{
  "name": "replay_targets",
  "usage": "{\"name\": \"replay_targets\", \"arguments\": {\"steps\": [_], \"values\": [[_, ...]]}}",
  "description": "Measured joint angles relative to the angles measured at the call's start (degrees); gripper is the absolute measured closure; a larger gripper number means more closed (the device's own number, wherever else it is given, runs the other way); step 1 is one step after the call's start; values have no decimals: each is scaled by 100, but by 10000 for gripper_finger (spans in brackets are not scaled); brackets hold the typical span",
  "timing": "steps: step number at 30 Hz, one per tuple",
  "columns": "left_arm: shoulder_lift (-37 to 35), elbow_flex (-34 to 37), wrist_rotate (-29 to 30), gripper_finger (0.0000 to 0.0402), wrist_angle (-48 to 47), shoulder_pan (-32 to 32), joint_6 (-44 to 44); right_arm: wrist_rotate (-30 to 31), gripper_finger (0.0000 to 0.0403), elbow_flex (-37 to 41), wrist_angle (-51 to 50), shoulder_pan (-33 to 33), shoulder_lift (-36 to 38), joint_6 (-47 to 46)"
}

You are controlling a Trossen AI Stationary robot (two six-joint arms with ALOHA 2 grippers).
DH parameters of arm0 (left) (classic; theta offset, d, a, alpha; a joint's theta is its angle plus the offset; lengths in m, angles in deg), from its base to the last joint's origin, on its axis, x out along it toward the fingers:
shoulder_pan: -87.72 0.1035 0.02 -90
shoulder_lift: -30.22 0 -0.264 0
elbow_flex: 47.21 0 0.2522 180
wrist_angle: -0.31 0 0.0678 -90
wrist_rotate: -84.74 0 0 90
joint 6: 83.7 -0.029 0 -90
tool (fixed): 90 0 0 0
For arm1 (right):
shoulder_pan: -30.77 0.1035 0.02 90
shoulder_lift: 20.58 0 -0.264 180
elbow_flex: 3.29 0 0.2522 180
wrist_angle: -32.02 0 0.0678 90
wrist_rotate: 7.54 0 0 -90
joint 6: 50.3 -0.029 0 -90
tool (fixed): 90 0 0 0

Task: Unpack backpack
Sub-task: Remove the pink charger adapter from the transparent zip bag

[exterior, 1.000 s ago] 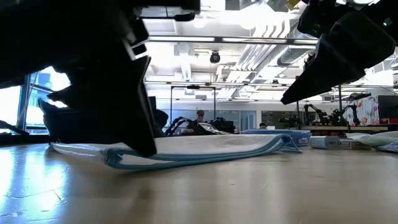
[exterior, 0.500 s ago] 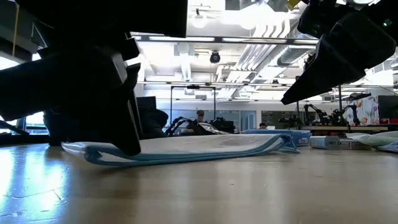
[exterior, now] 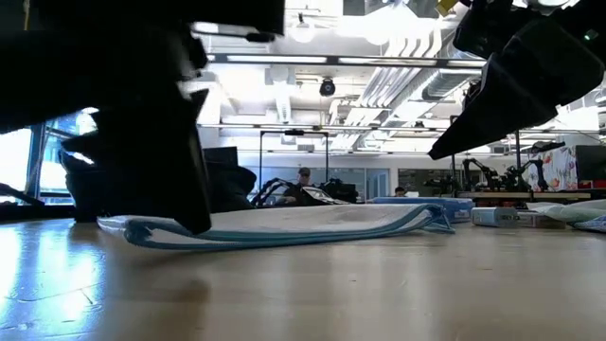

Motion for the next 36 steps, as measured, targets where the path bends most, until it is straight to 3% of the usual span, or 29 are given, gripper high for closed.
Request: {"name": "replay_targets", "arguments": {"steps": [7, 14, 25, 29, 31, 33, 36], "values": [[4, 355, 19, 270, -32, -27, -16, -9, 34, 0, -14, 0, 0, -5], [-2, 474, 544, 285, -149, 2, 271, -16, 34, 0, -15, 0, 0, -44], [4, 527, 691, 327, -1245, 112, 1017, -14, 34, 0, -38, 0, 0, -44], [4, 527, 706, 372, -1266, 112, 896, -26, 34, 0, -44, 0, 0, -43], [4, 527, 727, 393, -1268, 81, 836, -330, 34, 0, 22, 3, 0, 246], [4, 516, 929, 397, -1301, 8, 845, -640, 34, 0, 155, 95, -2, 660], [4, 369, 1542, 400, -1368, -220, 600, -519, 34, 0, 323, 218, -2, 762]]}}
